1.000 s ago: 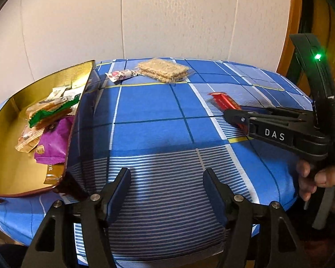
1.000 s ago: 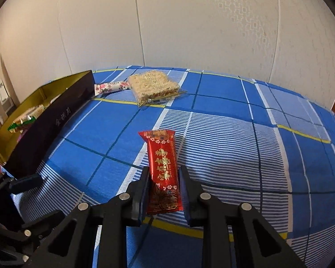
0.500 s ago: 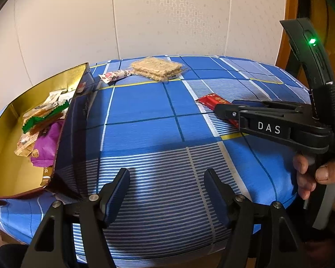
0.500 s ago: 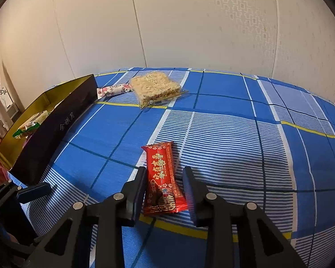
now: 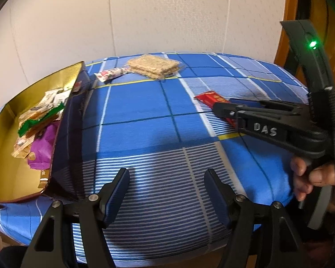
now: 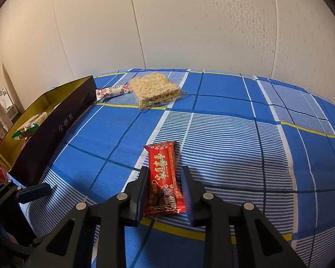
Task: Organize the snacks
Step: 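Move the left gripper to the pink-flowered candy and grasp it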
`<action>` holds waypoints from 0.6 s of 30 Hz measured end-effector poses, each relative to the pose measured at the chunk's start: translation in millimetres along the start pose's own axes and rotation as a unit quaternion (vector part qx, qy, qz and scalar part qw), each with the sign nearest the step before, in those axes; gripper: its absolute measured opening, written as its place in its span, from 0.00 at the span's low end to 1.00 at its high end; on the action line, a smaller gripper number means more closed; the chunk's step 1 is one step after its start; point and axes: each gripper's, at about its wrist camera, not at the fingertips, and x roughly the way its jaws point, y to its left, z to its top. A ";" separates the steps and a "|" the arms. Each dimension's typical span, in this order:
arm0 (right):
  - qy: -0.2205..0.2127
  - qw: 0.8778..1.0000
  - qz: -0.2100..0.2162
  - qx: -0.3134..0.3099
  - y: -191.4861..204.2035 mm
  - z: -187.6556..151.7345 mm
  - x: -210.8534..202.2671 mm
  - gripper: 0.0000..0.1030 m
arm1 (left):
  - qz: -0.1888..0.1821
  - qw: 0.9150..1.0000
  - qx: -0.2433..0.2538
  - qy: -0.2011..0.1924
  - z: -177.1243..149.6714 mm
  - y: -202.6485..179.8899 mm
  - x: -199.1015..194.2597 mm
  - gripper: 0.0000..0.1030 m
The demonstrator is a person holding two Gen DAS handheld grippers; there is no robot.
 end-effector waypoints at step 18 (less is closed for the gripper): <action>-0.001 1.000 -0.001 -0.001 -0.2 -0.6 -0.2 0.28 | -0.028 0.998 0.011 0.046 125.4 63.1 -0.9 0.44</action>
